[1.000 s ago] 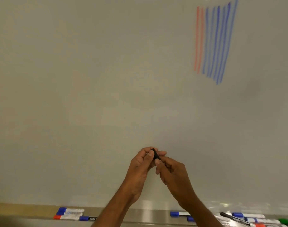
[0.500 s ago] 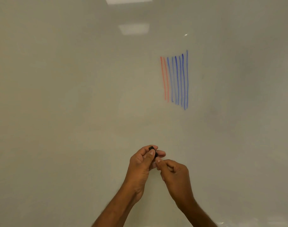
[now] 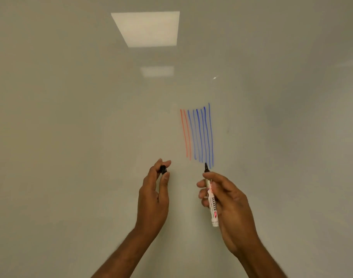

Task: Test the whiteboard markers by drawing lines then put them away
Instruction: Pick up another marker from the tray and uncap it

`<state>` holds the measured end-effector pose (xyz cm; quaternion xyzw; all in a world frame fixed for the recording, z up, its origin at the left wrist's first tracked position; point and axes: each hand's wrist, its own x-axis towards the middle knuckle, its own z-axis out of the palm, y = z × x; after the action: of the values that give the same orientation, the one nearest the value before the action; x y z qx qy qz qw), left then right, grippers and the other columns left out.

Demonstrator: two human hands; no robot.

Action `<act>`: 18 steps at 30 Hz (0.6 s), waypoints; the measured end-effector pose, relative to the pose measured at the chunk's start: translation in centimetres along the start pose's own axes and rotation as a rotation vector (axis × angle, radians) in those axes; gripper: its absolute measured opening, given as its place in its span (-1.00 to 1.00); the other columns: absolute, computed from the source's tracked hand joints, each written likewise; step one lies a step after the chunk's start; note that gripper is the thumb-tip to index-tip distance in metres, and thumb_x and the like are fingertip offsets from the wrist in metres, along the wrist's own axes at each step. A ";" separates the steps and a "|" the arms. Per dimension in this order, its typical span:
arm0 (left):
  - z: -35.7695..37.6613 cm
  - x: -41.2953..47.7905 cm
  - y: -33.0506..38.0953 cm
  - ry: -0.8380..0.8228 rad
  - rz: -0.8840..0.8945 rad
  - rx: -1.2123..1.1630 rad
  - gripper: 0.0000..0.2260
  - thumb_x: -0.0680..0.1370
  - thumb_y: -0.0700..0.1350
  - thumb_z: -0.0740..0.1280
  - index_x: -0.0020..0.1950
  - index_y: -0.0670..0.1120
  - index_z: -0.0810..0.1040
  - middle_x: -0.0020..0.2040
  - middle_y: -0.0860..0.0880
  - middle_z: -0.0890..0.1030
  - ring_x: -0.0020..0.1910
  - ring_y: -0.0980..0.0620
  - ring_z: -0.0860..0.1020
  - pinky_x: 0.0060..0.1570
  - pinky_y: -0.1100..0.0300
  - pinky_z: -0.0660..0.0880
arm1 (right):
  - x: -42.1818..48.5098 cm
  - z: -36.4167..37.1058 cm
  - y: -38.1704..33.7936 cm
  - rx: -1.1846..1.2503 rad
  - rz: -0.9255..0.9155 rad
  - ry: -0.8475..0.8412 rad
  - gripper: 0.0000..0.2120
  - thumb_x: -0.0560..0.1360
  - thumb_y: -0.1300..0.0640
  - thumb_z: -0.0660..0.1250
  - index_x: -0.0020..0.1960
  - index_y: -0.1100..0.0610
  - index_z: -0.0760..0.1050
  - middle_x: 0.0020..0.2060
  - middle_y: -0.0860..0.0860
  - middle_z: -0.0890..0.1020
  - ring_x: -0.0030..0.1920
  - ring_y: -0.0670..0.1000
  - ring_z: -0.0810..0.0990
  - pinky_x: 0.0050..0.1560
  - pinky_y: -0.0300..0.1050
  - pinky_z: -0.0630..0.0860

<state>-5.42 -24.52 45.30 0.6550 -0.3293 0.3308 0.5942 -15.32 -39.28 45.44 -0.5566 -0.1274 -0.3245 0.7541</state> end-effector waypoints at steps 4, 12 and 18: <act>0.4 2.6 -0.7 0.023 0.105 0.131 -0.62 0.69 0.00 0.17 0.50 0.03 0.43 0.48 0.19 0.45 0.56 0.18 0.26 0.43 0.45 0.20 | 2.5 -0.5 -2.5 0.195 -0.013 0.007 -0.69 0.50 0.25 0.32 0.23 0.18 0.59 -0.03 0.21 0.66 -0.06 0.07 0.63 -0.04 -0.11 0.62; 1.4 7.1 -1.5 0.052 0.366 0.283 -0.66 0.73 -0.15 0.17 0.50 0.07 0.36 0.56 0.13 0.35 0.64 0.09 0.09 0.54 0.33 0.08 | 5.6 -0.4 -4.2 -0.229 -0.321 0.194 -0.66 0.63 -0.12 0.16 0.17 0.01 0.62 -0.05 -0.06 0.73 0.15 -0.15 0.61 0.23 -0.13 0.43; 2.7 10.1 -3.4 0.022 0.449 0.395 -0.63 0.71 -0.14 0.16 0.53 -0.12 0.40 0.62 0.09 0.26 0.65 0.04 0.09 0.59 0.00 0.08 | 8.7 -0.2 -4.7 -0.249 -0.443 0.286 -0.90 0.60 0.14 0.31 0.02 0.14 0.57 -0.11 -0.04 0.72 0.00 -0.16 0.65 -0.06 -0.43 0.47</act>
<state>3.17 -27.30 51.56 0.6653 -0.3885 0.5187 0.3707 -11.68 -43.26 53.74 -0.5523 -0.0973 -0.5695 0.6010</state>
